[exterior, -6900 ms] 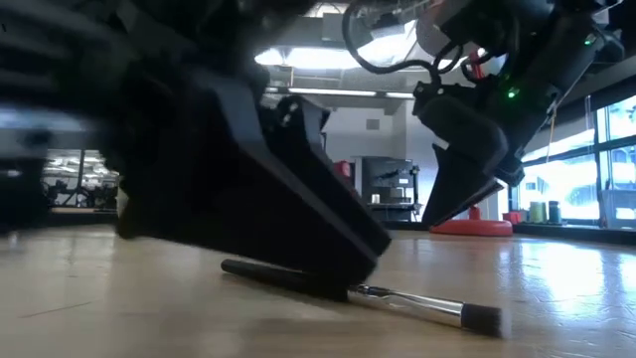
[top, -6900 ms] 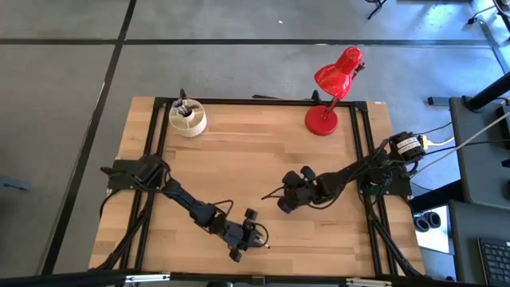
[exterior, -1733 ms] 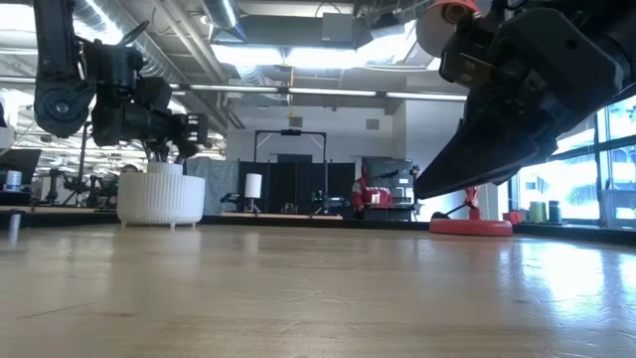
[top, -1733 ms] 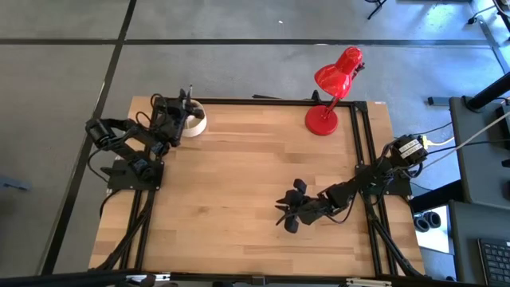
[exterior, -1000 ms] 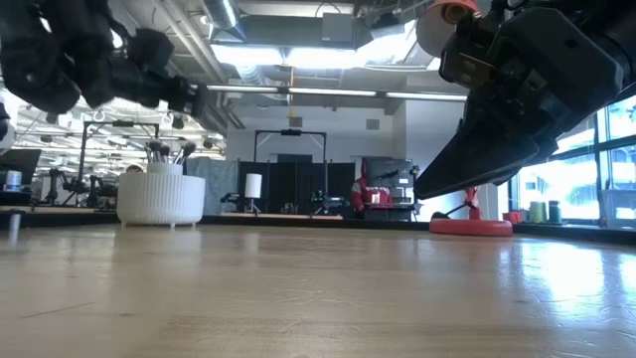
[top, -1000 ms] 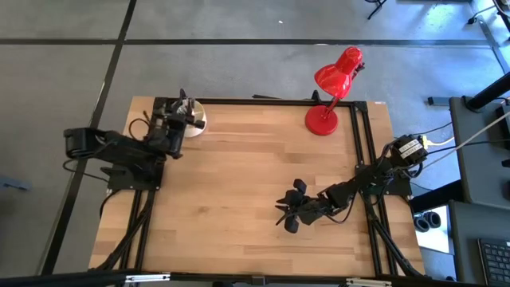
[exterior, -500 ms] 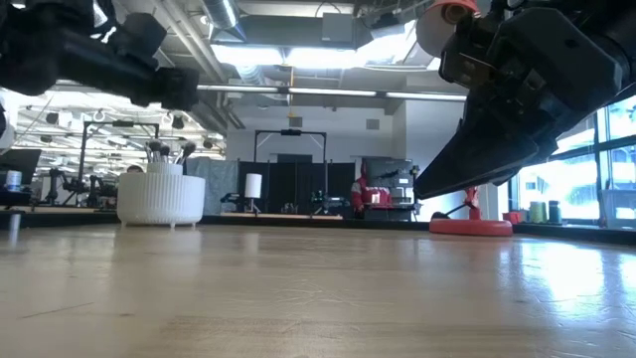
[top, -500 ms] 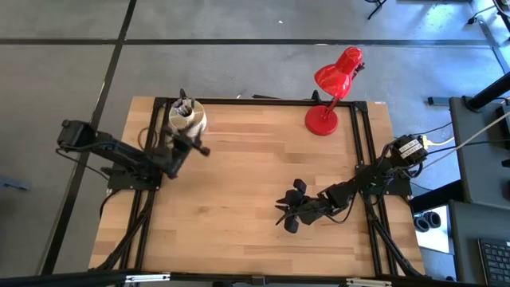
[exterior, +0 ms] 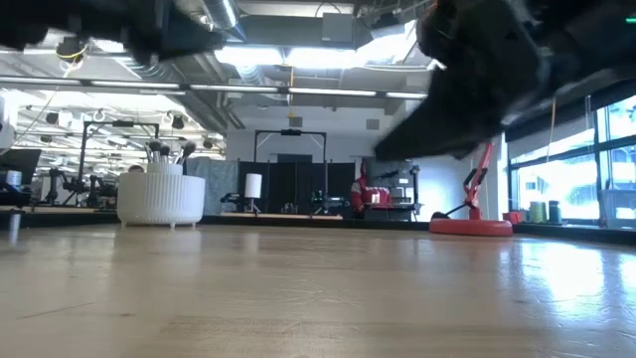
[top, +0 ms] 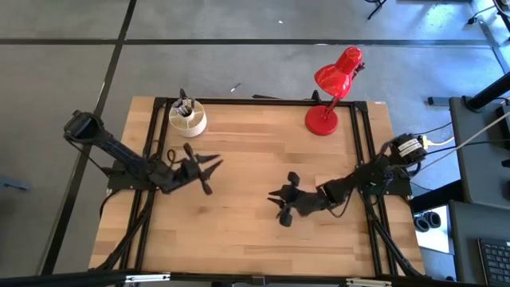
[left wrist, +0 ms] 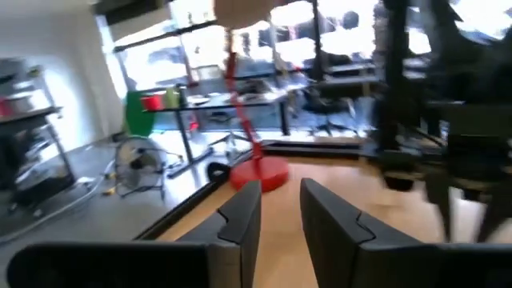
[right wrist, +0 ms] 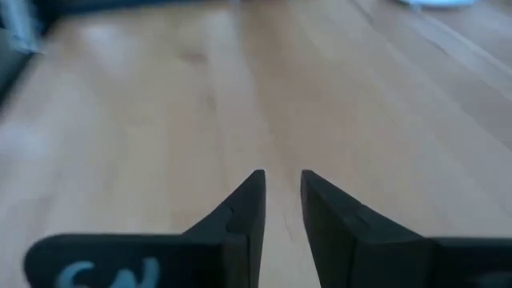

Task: Put items in baskets/containers
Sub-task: Return to Home Position

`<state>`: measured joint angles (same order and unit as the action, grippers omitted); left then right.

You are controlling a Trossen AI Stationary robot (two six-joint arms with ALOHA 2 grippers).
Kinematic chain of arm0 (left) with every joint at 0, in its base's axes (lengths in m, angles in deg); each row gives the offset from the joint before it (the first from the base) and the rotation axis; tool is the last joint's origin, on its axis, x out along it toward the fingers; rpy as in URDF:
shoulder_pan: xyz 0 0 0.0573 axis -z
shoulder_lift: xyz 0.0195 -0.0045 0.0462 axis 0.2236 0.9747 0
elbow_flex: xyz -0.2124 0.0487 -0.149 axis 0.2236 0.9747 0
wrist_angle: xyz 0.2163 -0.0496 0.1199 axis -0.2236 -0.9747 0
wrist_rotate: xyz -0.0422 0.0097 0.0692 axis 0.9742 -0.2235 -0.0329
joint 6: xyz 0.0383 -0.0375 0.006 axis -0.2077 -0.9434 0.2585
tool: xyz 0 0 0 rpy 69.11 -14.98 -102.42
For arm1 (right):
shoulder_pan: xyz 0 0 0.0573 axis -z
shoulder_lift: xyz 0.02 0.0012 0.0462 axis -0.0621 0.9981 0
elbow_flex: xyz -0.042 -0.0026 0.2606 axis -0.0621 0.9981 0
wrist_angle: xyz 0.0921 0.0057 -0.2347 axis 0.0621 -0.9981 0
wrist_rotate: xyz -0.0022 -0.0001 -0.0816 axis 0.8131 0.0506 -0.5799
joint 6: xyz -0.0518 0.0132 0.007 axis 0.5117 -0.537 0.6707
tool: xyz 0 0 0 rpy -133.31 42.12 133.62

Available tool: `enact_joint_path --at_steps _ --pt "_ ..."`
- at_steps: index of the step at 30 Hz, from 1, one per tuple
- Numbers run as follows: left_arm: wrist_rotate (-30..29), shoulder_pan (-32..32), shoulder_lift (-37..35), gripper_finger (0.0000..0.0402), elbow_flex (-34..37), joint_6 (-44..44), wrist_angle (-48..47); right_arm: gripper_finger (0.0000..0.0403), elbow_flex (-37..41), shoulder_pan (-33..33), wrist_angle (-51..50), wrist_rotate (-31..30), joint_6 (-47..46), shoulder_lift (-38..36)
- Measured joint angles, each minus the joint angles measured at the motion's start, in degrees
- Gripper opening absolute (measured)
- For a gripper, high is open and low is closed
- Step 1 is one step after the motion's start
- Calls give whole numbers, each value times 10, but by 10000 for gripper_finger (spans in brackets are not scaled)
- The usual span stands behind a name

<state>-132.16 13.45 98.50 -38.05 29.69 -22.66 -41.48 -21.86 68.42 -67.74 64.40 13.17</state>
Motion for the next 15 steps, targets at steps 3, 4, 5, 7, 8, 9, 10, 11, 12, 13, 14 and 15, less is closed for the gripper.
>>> enact_joint_path --at_steps 3,4,5,7,8,9,10,11,12,13,14,15 --pt "33 9 0 77 -70 -20 -153 82 0 30 53 78 54 -6" --pt "48 9 0 74 -91 -35 -203 82 0 38 61 99 70 -13" --pt "60 9 0 71 -108 -51 -243 82 0 46 61 113 86 -25" --pt "86 15 0 65 -129 -67 -261 82 0 59 51 133 122 -59" --pt "101 18 -2 61 -131 -69 -252 82 0 65 42 138 142 -80" --pt "116 23 -5 58 -131 -65 -247 82 0 70 39 140 159 -102" --pt "133 25 -8 53 -130 -62 -236 82 0 76 34 148 174 -127" --pt "152 23 -8 49 -124 -61 -210 81 0 81 29 160 189 -151" --pt "175 16 -8 43 -111 -56 -169 77 0 88 28 175 200 -172" --pt "209 4 -2 36 -95 -54 -117 70 0 94 30 190 210 -193" --pt "255 -12 10 29 -79 -54 -59 60 0 100 30 206 218 -210" --pt "296 -29 24 21 -63 -58 -12 48 0 106 34 220 226 -223"
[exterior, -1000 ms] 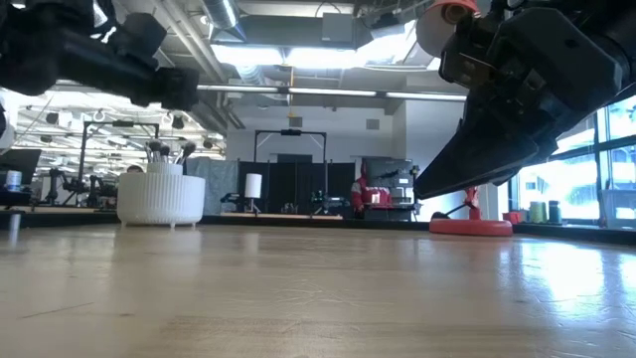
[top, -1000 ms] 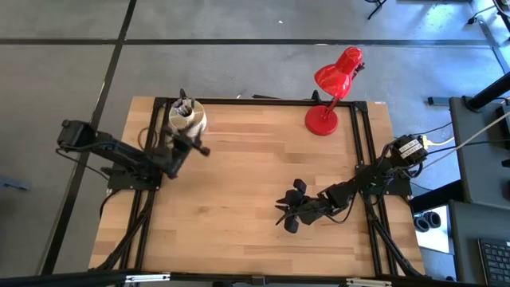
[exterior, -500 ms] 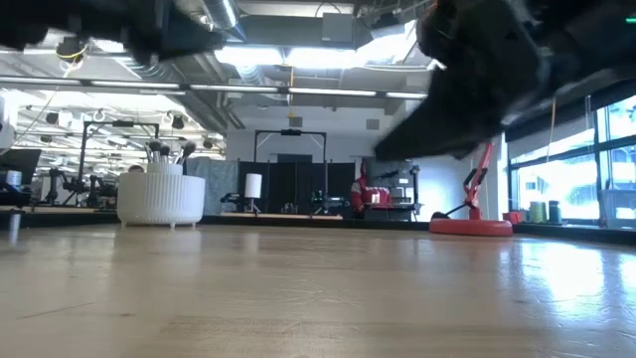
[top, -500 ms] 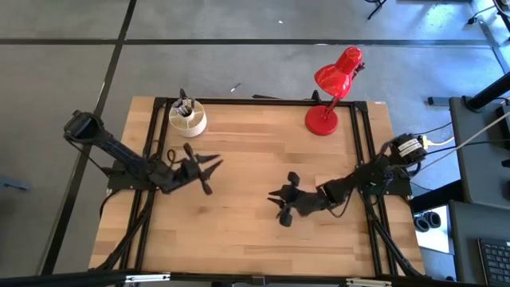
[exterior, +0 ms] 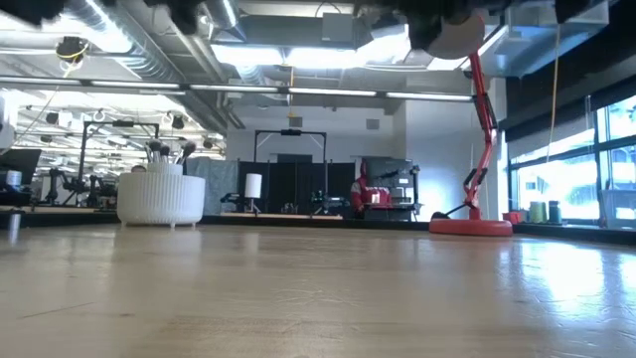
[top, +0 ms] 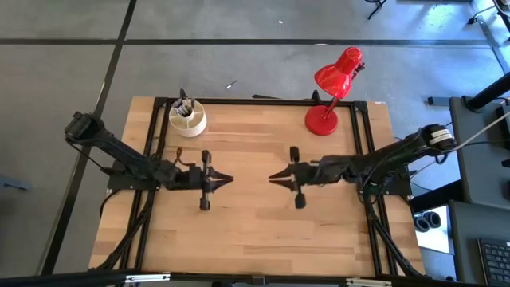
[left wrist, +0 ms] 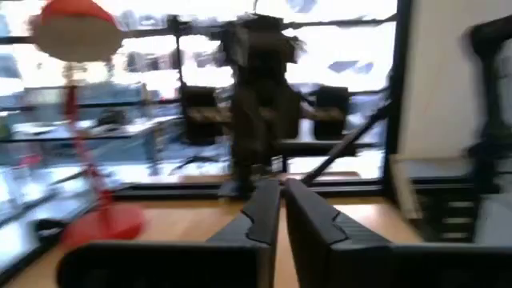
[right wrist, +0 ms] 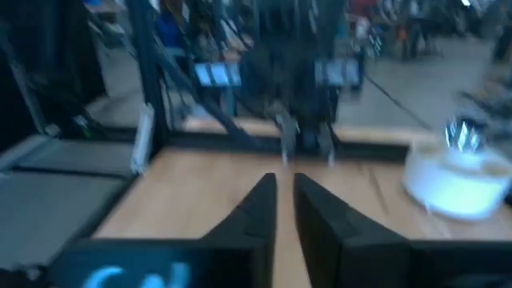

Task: Put items in baskets/containers
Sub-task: Return to Home Position

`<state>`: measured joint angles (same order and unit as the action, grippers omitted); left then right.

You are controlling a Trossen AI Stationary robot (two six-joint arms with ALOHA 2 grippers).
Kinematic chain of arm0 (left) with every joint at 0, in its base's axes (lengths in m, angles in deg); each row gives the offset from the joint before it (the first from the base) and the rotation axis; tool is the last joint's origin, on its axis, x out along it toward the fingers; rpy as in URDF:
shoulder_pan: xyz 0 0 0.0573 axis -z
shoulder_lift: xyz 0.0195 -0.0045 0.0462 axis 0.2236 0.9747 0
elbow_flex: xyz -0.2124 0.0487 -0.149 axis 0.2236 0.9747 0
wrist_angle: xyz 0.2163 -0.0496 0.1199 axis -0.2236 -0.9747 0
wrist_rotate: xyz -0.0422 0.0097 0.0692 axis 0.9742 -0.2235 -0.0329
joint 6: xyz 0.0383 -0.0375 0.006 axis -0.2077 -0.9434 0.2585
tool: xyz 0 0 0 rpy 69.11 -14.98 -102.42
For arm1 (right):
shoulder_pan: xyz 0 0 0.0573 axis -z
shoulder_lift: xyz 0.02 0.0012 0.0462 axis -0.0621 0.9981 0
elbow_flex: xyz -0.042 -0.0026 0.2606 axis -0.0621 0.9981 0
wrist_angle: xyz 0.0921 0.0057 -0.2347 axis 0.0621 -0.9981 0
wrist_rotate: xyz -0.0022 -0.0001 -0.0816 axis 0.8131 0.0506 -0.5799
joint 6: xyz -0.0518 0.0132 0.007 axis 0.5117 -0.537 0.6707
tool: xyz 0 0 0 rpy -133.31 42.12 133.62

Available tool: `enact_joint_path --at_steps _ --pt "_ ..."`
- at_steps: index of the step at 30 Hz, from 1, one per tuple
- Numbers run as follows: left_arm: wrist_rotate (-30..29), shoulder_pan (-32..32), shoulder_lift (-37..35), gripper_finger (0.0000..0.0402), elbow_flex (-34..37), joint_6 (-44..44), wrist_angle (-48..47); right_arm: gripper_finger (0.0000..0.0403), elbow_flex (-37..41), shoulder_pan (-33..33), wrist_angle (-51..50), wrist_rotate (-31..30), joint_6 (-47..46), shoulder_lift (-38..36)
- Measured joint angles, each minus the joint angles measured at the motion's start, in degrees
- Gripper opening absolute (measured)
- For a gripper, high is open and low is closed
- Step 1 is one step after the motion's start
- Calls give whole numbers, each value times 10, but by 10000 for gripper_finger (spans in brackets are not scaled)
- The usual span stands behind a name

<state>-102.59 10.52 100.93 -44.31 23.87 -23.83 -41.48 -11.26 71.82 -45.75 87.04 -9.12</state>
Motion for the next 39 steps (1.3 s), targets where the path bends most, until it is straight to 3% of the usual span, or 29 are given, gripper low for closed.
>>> enact_joint_path --at_steps 3,9,14,19,24,30,35,39 --pt "83 -46 43 4 35 -26 108 10 0 15 5 39 9 -20" --pt "112 -89 73 2 43 -57 143 4 0 22 -43 48 12 -26" --pt "83 -65 -59 2 84 3 137 4 7 40 -139 64 28 -94" --pt "35 -54 -232 2 170 18 81 3 96 62 -64 151 21 -189" --pt "41 -75 -337 1 229 -11 30 2 216 82 40 174 -28 -275" --pt "122 -109 -424 2 217 -10 -112 6 289 102 53 224 -74 -382" --pt "121 -125 -504 2 182 -12 -279 6 305 116 -35 224 -72 -464" --pt "107 -128 -564 1 179 -21 -350 7 305 122 -121 224 -68 -515"
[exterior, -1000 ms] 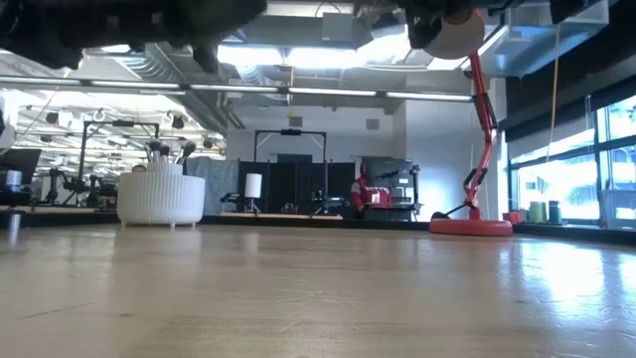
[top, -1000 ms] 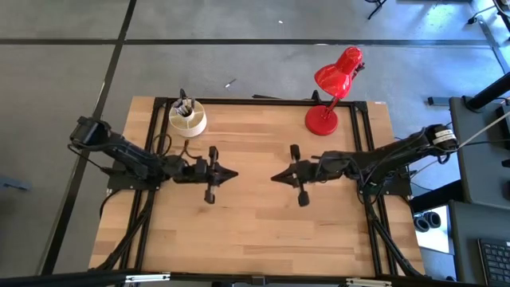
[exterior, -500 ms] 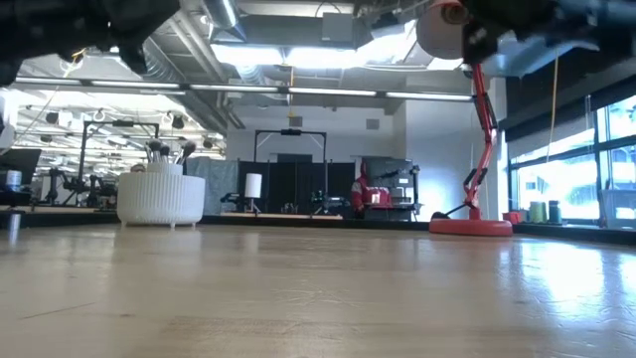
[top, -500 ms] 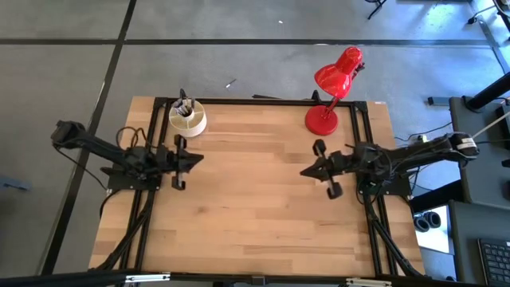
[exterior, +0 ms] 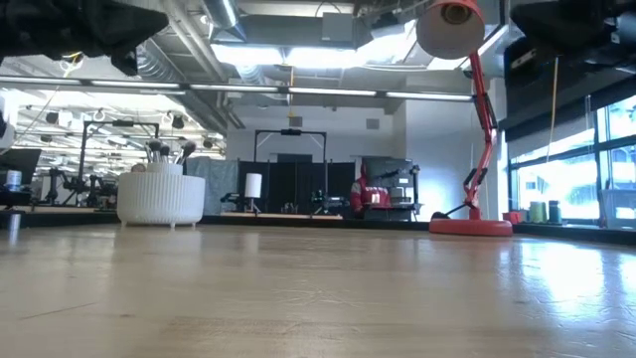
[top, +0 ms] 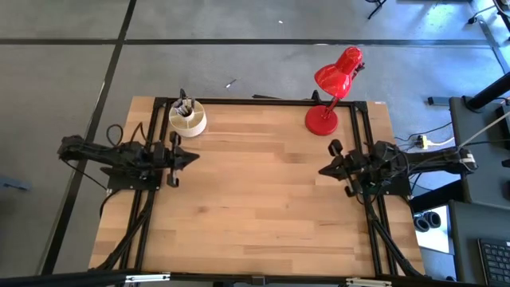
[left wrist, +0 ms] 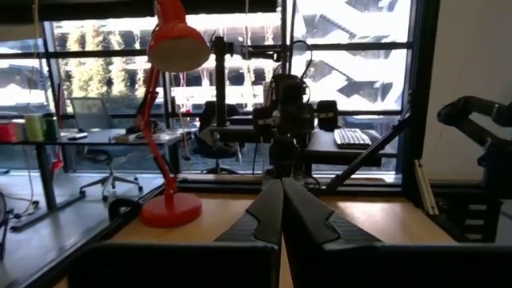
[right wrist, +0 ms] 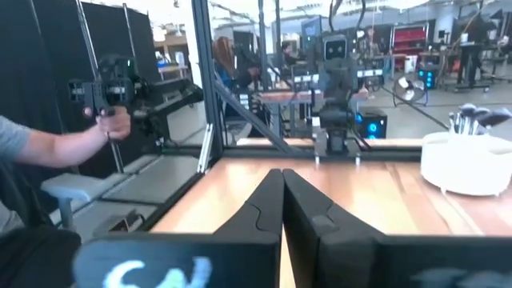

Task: Put items in baskets/containers
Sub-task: Return to Home Position

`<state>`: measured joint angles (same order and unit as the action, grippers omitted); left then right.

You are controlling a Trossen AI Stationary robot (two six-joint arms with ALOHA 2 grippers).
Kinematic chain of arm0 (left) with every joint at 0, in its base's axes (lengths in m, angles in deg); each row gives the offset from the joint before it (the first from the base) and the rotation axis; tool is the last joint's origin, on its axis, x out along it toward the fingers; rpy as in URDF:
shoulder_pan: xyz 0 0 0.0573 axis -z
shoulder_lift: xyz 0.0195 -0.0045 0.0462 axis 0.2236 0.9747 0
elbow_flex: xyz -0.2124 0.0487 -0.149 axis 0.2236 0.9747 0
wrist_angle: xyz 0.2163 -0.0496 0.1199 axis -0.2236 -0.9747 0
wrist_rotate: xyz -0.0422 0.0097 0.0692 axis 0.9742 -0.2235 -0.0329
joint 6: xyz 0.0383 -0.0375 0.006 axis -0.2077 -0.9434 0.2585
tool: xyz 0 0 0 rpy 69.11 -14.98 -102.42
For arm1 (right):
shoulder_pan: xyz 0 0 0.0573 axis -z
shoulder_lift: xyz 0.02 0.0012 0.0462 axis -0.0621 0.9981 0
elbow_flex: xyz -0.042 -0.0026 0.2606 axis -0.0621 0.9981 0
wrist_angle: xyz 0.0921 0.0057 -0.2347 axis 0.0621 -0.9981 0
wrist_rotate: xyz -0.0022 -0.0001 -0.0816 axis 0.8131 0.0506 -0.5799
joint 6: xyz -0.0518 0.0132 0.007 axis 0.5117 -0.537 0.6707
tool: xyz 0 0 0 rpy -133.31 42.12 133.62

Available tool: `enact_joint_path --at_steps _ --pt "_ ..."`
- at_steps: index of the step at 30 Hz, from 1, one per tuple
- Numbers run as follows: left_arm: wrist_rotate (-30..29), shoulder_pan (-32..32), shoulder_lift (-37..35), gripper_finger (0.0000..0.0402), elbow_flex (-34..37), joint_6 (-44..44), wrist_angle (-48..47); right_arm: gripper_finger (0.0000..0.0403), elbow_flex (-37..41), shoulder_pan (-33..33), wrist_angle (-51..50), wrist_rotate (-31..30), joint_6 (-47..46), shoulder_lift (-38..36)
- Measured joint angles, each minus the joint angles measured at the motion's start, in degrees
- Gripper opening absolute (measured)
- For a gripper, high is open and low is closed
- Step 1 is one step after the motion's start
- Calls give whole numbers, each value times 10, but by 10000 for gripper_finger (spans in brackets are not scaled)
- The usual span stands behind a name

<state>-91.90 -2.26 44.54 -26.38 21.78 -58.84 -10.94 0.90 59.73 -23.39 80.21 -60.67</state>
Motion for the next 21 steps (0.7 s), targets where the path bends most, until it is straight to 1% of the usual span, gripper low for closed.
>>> enact_joint_path --at_steps 2,5,10,14,18,21 --pt "-9 1 -26 1 0 -1 -32 7 0 0 -32 0 7 -22" --pt "-12 2 -60 3 0 -2 -67 7 12 0 -41 0 8 -50" --pt "-7 2 -100 1 0 -6 -87 7 38 0 -44 0 3 -97" --pt "-1 2 -101 2 0 -6 -77 8 39 0 -41 0 -8 -128" --pt "-5 2 -99 2 0 -18 -66 5 39 0 -40 -1 -22 -140" --pt "-19 1 -90 2 0 -30 -39 3 39 0 -35 -32 -48 -138"
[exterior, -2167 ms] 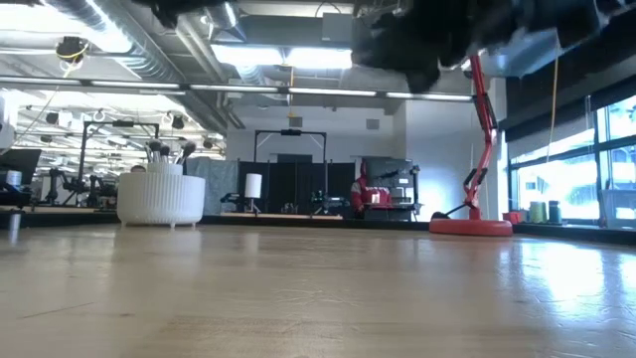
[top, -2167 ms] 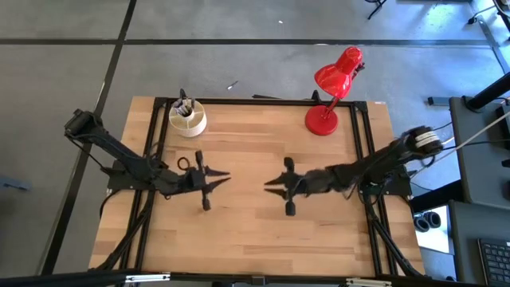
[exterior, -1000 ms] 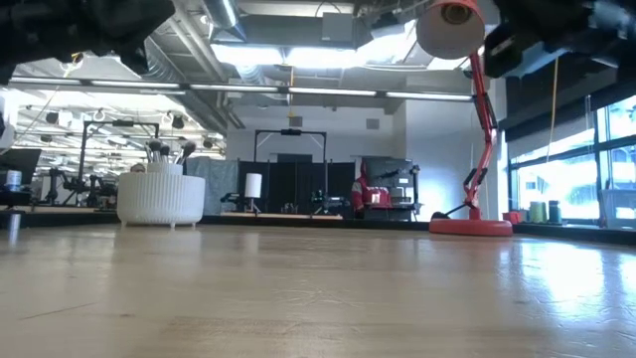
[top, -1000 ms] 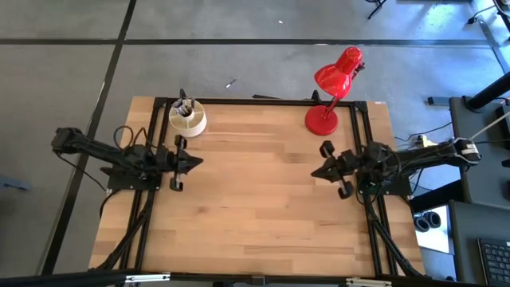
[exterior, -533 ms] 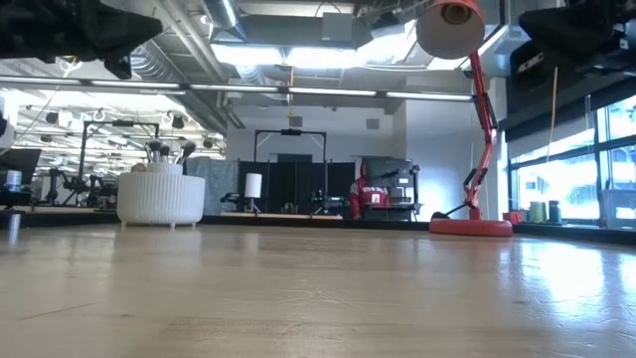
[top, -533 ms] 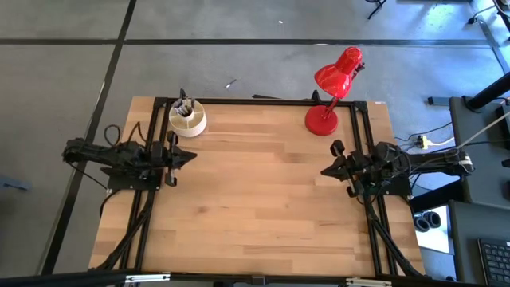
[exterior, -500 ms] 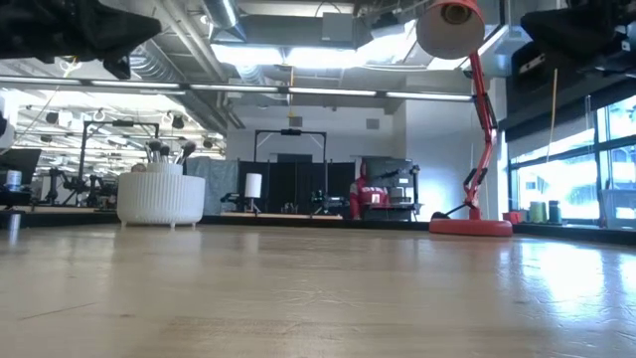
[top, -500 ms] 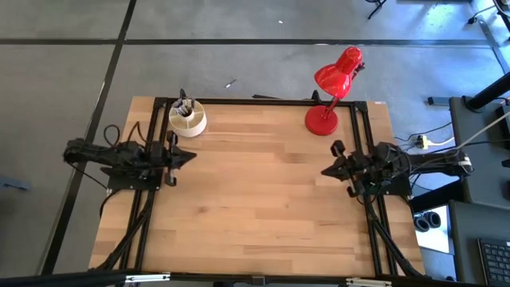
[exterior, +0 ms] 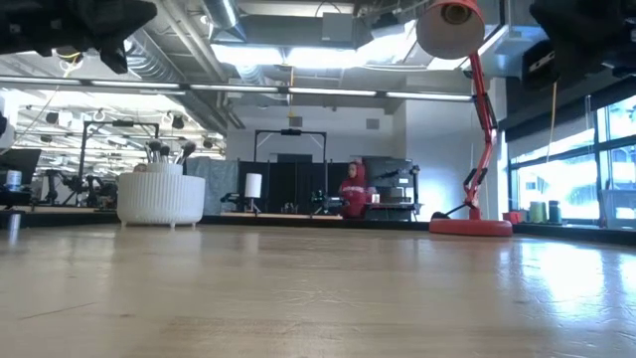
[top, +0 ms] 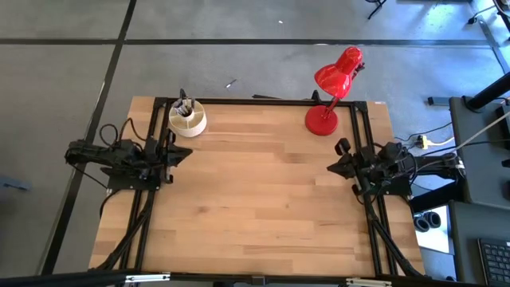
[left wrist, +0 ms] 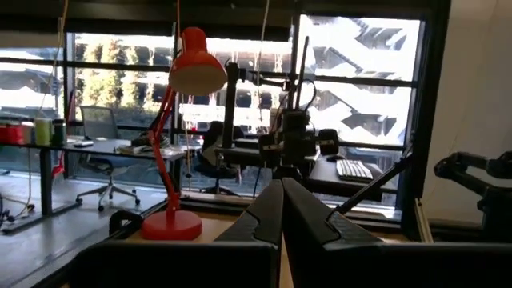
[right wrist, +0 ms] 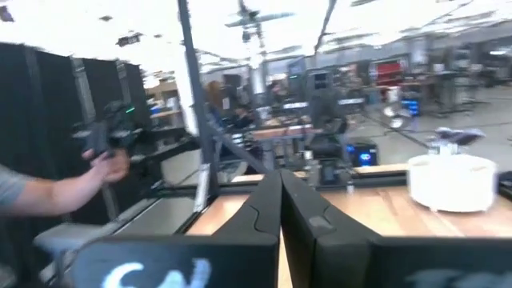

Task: Put items in baskets/containers
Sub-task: Return to Home Position

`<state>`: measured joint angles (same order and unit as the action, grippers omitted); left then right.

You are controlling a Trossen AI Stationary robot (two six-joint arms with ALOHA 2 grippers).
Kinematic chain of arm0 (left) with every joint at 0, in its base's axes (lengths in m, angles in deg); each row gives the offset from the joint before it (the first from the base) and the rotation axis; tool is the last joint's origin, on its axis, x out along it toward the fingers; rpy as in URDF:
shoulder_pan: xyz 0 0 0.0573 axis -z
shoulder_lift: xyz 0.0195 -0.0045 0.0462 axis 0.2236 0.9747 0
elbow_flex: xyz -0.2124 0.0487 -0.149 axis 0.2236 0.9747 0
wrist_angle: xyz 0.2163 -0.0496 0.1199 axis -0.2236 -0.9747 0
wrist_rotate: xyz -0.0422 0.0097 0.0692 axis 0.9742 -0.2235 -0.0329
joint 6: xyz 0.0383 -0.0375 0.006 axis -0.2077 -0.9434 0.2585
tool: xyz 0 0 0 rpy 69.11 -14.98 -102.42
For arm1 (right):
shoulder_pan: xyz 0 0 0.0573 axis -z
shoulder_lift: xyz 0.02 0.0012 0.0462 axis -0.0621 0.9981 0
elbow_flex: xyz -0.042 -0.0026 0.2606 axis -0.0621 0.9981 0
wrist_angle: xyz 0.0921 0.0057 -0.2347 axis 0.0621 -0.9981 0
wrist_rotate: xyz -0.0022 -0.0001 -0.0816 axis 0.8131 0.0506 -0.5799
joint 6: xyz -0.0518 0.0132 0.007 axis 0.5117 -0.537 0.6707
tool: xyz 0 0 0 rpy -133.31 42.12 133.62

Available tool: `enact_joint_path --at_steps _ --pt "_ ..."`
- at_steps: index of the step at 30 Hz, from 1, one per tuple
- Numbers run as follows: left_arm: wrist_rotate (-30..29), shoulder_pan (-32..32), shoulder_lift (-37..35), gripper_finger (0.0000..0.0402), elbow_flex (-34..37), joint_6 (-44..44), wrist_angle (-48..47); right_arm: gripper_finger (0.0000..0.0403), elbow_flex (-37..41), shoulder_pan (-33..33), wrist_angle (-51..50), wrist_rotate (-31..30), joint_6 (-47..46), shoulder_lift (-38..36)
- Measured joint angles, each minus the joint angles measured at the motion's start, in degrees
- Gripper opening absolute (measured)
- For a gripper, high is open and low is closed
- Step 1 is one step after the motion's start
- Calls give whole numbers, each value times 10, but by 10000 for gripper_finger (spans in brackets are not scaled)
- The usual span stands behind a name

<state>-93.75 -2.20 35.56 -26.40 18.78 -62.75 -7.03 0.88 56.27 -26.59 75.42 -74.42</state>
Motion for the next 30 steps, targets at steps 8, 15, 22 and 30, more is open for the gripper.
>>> enact_joint_path --at_steps 8,15,22,30 --pt "-35 0 145 2 0 -21 58 3 -57 -2 5 -47 0 120" --pt "-43 0 302 2 -9 -12 202 3 -124 -2 26 -115 -1 299" --pt "-43 0 407 2 -83 -14 181 4 -202 -9 24 -135 -4 433" --pt "11 2 430 2 -139 -2 122 5 -264 -63 20 -109 55 514"
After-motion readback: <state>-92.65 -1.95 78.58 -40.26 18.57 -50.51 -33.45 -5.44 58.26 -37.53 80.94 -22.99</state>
